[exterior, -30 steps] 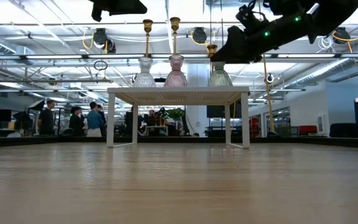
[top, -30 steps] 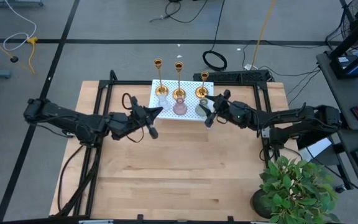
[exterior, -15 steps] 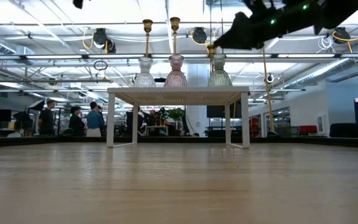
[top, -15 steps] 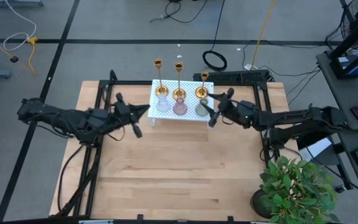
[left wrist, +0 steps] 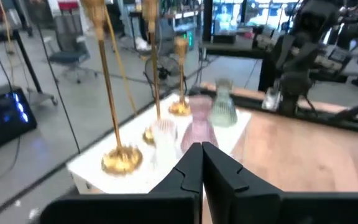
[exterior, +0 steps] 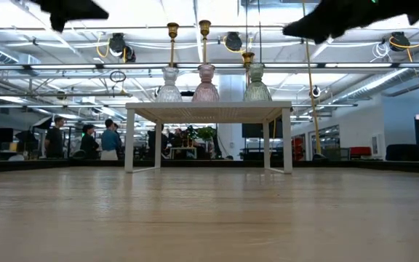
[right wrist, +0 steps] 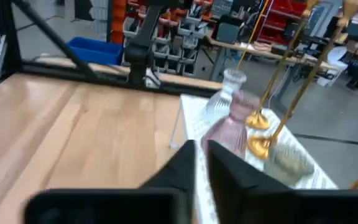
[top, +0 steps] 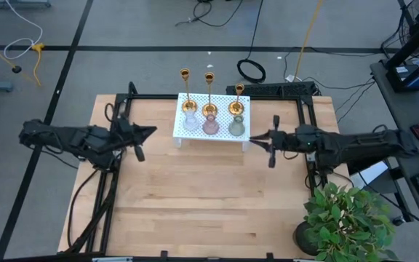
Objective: Pick & Place candle stick holders
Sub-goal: Return to Home Position
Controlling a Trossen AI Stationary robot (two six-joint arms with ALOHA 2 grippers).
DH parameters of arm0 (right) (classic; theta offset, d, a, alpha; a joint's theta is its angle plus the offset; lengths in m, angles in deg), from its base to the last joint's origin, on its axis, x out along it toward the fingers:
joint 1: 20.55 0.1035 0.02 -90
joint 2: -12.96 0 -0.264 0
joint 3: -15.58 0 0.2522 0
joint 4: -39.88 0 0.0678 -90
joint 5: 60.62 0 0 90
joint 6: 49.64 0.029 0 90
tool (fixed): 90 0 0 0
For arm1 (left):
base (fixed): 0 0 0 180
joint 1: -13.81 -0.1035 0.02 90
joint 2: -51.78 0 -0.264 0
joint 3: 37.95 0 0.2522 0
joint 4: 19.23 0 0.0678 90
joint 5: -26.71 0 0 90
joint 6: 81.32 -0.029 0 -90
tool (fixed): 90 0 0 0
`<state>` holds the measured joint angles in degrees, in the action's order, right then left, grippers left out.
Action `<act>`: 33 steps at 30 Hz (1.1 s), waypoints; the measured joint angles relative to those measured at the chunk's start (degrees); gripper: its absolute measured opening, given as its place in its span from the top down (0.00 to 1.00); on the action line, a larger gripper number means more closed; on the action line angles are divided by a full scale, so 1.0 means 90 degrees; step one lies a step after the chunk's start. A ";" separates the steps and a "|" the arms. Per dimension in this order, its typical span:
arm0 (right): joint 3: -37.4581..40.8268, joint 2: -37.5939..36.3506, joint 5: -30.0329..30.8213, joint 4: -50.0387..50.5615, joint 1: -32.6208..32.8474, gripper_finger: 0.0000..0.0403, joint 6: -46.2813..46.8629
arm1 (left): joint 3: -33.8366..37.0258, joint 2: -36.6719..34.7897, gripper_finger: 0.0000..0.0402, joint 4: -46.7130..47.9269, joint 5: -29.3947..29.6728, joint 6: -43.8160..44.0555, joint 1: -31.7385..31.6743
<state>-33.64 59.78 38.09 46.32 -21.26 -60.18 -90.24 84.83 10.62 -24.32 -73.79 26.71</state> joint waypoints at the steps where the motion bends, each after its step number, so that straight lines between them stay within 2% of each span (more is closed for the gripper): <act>1: 0.0136 -0.0141 -0.0007 0.0027 0.0012 0.96 -0.0007 | 0.0177 -0.0070 0.99 -0.0064 0.0004 0.0124 0.0000; 6: 0.0957 -0.0917 -0.0563 -0.0229 0.0009 0.98 0.0014 | 0.1118 -0.0411 0.98 -0.1023 -0.0035 0.0055 0.0000; 13: 0.1969 -0.1977 -0.0851 -0.0616 0.0004 1.00 0.0660 | 0.2532 -0.0525 0.98 -0.2657 -0.0679 0.0197 0.0000; 20: 0.2771 -0.2752 -0.0984 -0.1293 0.0007 1.00 0.0762 | 0.2886 -0.0741 0.98 -0.3468 -0.0682 -0.0308 -0.0002; 24: 0.3043 -0.3009 -0.0984 -0.1292 0.0007 1.00 0.0762 | 0.2883 -0.1099 0.99 -0.3495 -0.0784 -0.0784 -0.0002; 29: 0.3144 -0.3200 -0.0981 -0.1253 0.0007 1.00 0.0762 | 0.2896 -0.1448 0.97 -0.2935 -0.0832 -0.0511 -0.0002; 33: 0.3144 -0.3257 -0.0983 -0.1067 0.0007 1.00 0.0765 | 0.3162 -0.1521 0.96 -0.2916 -0.0829 -0.0278 -0.0005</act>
<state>-5.34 30.47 29.24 36.71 -21.20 -53.30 -61.78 71.14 -15.63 -31.79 -76.29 26.67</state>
